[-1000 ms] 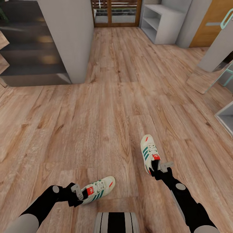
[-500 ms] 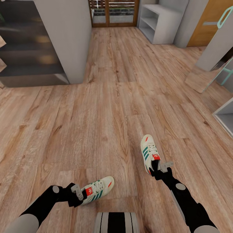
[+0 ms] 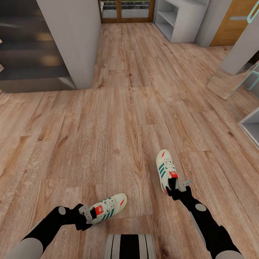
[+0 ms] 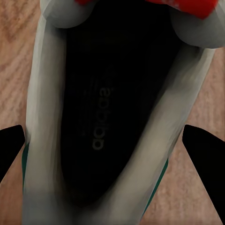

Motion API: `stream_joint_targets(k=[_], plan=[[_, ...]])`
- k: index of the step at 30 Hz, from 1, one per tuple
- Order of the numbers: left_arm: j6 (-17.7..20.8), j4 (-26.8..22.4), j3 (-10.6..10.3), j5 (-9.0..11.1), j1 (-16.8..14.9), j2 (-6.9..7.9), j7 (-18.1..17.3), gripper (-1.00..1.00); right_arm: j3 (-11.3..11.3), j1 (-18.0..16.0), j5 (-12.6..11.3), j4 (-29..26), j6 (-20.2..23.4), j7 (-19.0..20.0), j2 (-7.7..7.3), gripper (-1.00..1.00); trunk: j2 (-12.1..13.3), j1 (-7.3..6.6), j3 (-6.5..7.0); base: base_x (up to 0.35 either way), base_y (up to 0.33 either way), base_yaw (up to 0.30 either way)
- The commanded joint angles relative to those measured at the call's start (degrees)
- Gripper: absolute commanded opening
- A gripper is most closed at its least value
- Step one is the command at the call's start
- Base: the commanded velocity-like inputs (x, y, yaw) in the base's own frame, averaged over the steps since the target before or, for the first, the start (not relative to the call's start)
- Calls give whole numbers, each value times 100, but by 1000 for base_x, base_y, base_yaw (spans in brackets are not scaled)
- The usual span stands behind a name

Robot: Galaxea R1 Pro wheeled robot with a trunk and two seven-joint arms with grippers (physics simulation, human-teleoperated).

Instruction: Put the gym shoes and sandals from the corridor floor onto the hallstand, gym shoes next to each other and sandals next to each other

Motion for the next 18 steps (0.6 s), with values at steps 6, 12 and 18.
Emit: stream_joint_targets(k=[6, 12, 18], plan=[[14, -11, -20, -20, 2, 12, -19, 100, -18, 0, 51, -12, 28, 40, 3, -100, -1, -1, -4, 0, 0, 0], [22, -17, -24, -20, 3, 16, -19, 100, -18, 0, 51, -8, 26, 40, 3, -100, -1, -1, -4, 0, 0, 0], [30, -5, -25, -33, 3, 20, -19, 100, -18, 0, 51, -9, 28, 40, 3, -100, -1, -1, -4, 0, 0, 0]])
